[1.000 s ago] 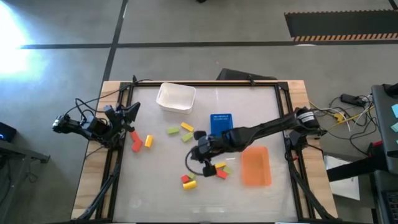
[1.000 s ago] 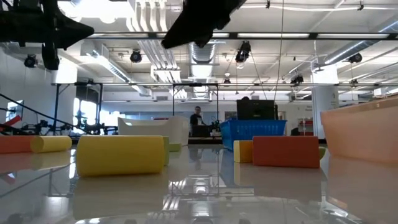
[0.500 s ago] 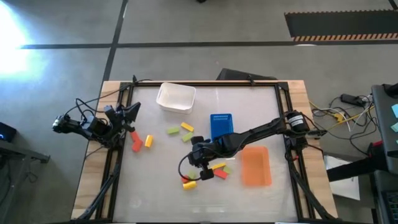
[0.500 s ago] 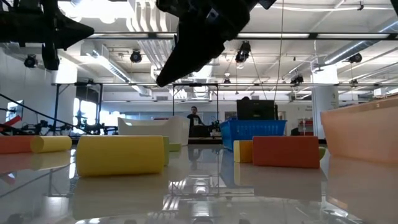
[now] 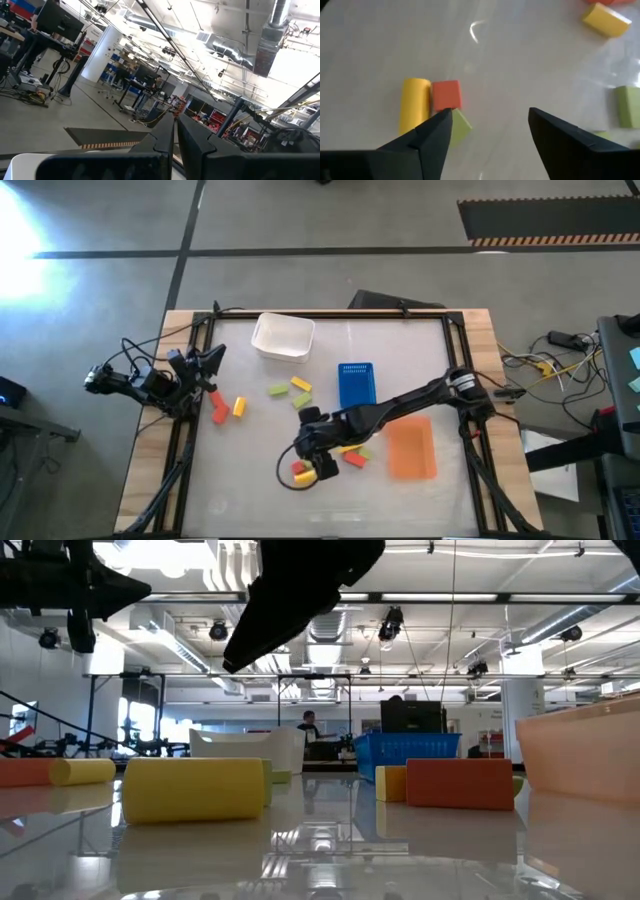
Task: Sort & place blocks by color
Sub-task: Put the green block into the orange bin
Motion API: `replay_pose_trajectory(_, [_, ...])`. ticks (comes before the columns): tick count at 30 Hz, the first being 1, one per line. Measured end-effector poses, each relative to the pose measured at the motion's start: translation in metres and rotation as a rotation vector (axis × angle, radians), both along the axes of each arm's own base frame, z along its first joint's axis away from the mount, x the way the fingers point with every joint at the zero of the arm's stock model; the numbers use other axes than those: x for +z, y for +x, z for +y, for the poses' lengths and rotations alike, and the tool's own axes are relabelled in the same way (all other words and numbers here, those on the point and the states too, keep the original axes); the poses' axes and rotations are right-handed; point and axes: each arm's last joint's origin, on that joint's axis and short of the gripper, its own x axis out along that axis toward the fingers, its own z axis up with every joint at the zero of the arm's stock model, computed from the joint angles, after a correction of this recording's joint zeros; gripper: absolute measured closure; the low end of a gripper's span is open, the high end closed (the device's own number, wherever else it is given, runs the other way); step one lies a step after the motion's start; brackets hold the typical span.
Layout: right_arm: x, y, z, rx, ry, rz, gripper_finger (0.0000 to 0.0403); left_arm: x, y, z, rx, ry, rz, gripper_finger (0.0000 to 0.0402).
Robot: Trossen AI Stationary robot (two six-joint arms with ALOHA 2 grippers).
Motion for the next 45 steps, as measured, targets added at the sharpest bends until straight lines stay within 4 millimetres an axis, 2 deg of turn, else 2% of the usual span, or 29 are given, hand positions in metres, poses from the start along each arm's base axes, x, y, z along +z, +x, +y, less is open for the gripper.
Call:
replay_pose_trajectory(6, [-0.017, 0.012, 0.004, 0.011, -0.026, 0.166, 0.0153, 0.000, 0.000, 0.000, 0.000, 0.000, 0.001, 0.0394])
replay_pose_trajectory(13, [-0.036, 0.027, 0.007, 0.095, 0.043, 0.278, 0.0167, 0.000, 0.000, 0.000, -0.001, -0.001, 0.000, 0.0394])
replay_pose_trajectory(25, [-0.041, 0.029, -0.001, 0.114, 0.039, 0.294, 0.0166, 0.000, 0.000, 0.000, -0.001, -0.002, -0.001, 0.0394])
replay_pose_trajectory(34, [-0.056, 0.024, -0.002, 0.091, 0.043, 0.333, 0.0170, 0.000, 0.000, 0.000, -0.001, -0.002, -0.001, 0.0394])
replay_pose_trajectory(45, [-0.057, 0.030, -0.002, 0.116, 0.044, 0.263, 0.0182, 0.000, 0.000, 0.000, -0.001, -0.002, -0.001, 0.0394])
